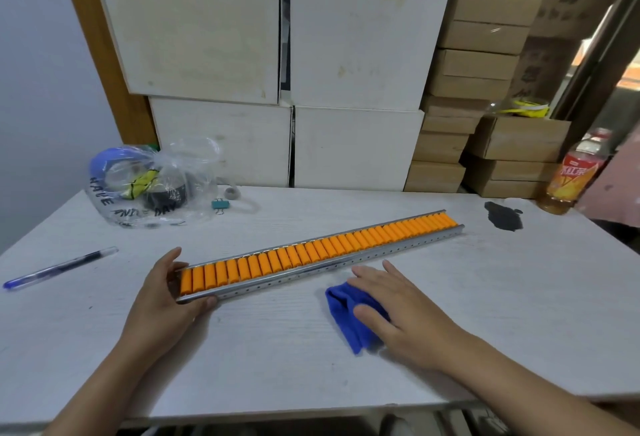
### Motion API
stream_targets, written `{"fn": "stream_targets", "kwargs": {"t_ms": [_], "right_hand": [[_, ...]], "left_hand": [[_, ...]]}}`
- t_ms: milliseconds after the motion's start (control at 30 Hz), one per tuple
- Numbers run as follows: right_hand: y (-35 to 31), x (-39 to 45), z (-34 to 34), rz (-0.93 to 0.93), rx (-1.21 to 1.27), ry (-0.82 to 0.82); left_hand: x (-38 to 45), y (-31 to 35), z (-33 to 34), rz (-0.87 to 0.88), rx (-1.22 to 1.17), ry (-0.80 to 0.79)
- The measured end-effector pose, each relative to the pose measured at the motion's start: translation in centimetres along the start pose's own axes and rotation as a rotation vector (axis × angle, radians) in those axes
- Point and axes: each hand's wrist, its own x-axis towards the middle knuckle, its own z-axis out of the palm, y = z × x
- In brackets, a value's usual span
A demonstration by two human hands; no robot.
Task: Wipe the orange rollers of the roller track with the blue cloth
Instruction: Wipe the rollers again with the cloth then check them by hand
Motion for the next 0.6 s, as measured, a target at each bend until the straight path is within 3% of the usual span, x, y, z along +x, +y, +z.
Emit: {"fn": "stream_targets", "kwargs": {"t_ms": [100, 333, 500, 600], "right_hand": [[-3.8, 2.6, 0.0, -0.034, 0.094, 0.058], [-13.4, 11.0, 4.7, -0.323, 0.11, -0.022], [-14.8, 14.3, 8.7, -0.401, -0.012, -0.038], [-14.0, 14.5, 9.7, -0.415, -0.049, -0.049]], "left_hand": [[-0.1, 0.1, 0.0, 0.003, -0.002, 0.003], [-0.4, 0.7, -0.6, -0.001, -0.147, -0.027], [-0.4, 0.7, -0.3, -0.065, -0.305, -0.013], [0.1, -0.3, -0.1, -0.038, -0.208, -0.003]]}}
